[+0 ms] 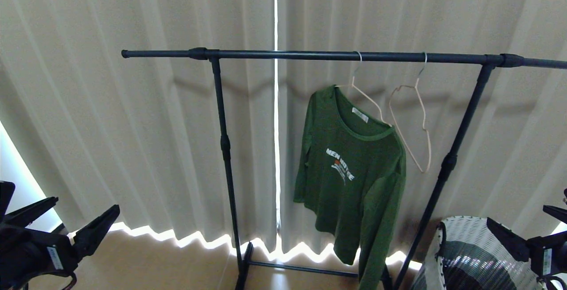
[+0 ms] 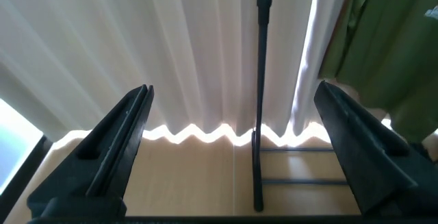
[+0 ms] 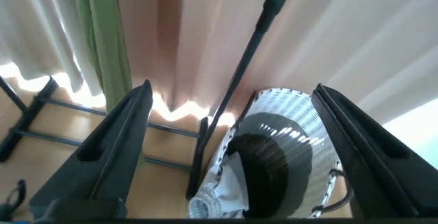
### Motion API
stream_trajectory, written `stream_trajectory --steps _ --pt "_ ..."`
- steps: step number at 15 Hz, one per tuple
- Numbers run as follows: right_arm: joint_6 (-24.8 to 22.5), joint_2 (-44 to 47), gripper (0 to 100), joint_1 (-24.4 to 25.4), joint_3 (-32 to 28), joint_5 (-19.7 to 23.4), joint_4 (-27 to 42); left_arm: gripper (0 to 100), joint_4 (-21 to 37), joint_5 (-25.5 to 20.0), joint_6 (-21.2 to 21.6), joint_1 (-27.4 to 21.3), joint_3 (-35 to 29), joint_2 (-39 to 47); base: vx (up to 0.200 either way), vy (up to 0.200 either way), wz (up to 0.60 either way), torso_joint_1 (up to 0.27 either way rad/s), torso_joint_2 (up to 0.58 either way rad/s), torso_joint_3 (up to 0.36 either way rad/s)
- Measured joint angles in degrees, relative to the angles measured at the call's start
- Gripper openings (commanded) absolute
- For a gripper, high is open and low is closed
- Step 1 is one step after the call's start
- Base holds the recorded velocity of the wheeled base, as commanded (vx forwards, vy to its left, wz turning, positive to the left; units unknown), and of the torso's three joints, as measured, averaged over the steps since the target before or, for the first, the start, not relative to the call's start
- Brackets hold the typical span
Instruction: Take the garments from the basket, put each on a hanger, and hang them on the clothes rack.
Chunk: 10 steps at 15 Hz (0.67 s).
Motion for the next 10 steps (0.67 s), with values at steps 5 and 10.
stream_trajectory --steps 5,10 --pt "-0.88 -0.09 100 -0.05 0.9 0.06 -0.27 100 0.0 0.0 -0.04 0.01 0.0 0.05 0.0 0.0 0.0 0.0 0.0 0.0" --pt "-0.88 -0.04 100 -0.02 1.01 0.06 -0.32 100 -0.01 -0.02 -0.06 0.04 -0.01 0.02 0.0 0.0 0.0 -0.06 0.15 0.085"
